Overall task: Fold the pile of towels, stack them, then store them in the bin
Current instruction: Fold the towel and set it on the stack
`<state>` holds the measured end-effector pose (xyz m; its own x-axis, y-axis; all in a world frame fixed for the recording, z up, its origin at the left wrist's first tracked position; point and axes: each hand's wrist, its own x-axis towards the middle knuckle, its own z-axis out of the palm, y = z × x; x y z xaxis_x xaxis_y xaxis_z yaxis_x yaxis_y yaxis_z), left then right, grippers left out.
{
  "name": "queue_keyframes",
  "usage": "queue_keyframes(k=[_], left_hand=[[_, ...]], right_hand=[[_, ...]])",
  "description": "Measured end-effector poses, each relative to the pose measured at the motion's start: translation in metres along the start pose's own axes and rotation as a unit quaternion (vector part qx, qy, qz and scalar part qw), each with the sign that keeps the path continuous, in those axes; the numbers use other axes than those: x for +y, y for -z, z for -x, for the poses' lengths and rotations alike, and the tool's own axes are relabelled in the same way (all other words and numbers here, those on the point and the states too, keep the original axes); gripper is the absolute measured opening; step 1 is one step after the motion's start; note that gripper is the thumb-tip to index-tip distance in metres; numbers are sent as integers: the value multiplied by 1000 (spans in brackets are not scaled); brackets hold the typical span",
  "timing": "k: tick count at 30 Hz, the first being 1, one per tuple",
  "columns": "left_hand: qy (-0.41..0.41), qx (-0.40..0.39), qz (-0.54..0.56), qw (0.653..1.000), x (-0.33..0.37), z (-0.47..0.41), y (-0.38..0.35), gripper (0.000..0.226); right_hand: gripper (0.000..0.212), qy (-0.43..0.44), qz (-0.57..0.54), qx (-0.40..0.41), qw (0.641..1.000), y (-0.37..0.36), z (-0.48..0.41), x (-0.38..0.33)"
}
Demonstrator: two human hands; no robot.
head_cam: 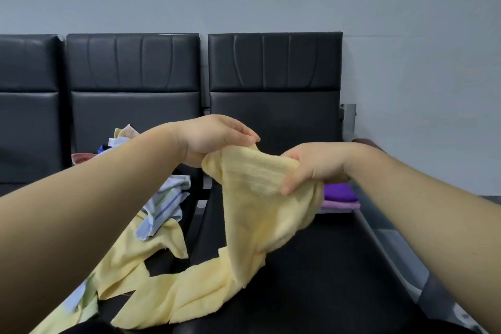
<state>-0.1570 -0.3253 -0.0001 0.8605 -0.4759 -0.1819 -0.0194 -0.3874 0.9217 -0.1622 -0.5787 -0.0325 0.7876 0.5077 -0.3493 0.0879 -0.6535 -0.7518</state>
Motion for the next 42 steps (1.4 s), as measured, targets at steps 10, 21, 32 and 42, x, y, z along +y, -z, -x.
queue_keyframes(k=[10, 21, 32, 42], left_hand=[[-8, 77, -300, 951, -6, 5, 5, 14], [-42, 23, -260, 964, 16, 14, 0, 22], [-69, 75, -288, 952, 43, 16, 4, 32], [-108, -26, 144, 983, 25, 6, 7, 33]], right_hand=[[26, 61, 18, 165, 984, 9, 14, -17], [22, 23, -10, 97, 995, 18, 30, -19], [19, -18, 232, 182, 955, 14, 30, -25], [46, 82, -111, 53, 989, 15, 40, -16]])
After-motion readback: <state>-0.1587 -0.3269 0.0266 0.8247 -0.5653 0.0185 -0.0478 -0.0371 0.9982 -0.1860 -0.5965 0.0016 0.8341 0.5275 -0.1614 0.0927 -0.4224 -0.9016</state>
